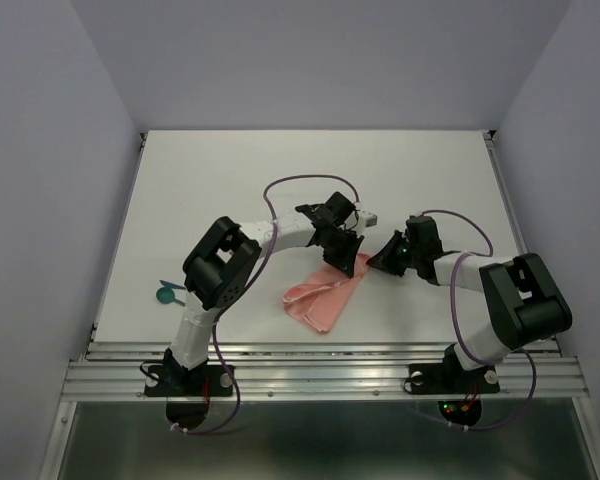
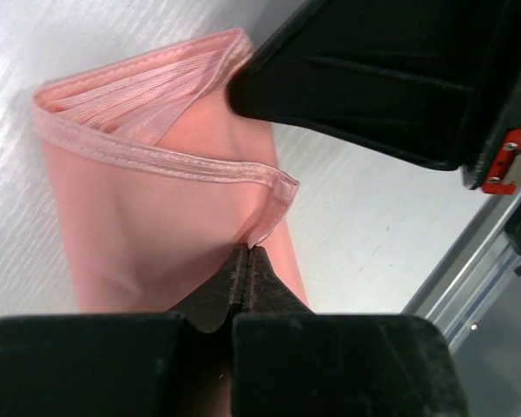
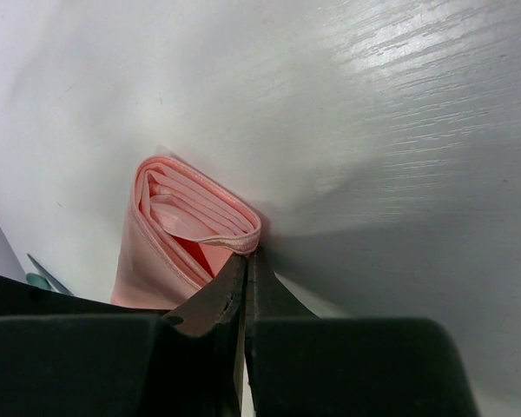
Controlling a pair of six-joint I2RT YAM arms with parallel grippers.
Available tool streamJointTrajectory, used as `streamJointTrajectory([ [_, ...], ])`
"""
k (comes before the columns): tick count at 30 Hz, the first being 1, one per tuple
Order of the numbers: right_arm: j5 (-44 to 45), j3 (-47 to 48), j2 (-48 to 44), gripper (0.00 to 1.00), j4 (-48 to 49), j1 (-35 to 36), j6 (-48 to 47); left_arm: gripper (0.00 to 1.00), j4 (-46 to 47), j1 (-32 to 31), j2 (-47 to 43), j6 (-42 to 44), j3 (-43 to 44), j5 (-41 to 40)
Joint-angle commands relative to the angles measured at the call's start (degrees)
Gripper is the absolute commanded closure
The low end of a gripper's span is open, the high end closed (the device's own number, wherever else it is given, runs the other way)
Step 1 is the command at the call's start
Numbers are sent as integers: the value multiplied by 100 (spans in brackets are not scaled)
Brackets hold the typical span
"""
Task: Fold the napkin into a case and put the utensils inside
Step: Fold the 2/3-rectangle-folded napkin at the center of the board.
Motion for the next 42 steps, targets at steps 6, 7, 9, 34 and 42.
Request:
streamJointTrajectory([
  [6, 442, 31, -75, 99, -132, 9, -74, 100, -689, 5, -351, 96, 149, -1035],
  [7, 442, 31, -75, 99, -141, 9, -74, 100, -716, 5, -351, 87, 184, -1114],
  [9, 424, 31, -110, 99, -141, 9, -118, 100, -743, 5, -360, 70, 237, -1229],
  [34, 1637, 892, -771, 69, -1407, 1186, -1674, 100, -497, 93, -281, -335, 360, -764],
  [42, 1848, 1103, -305, 71, -1292, 1372, -1779, 100, -418, 128, -298, -422, 351, -641],
])
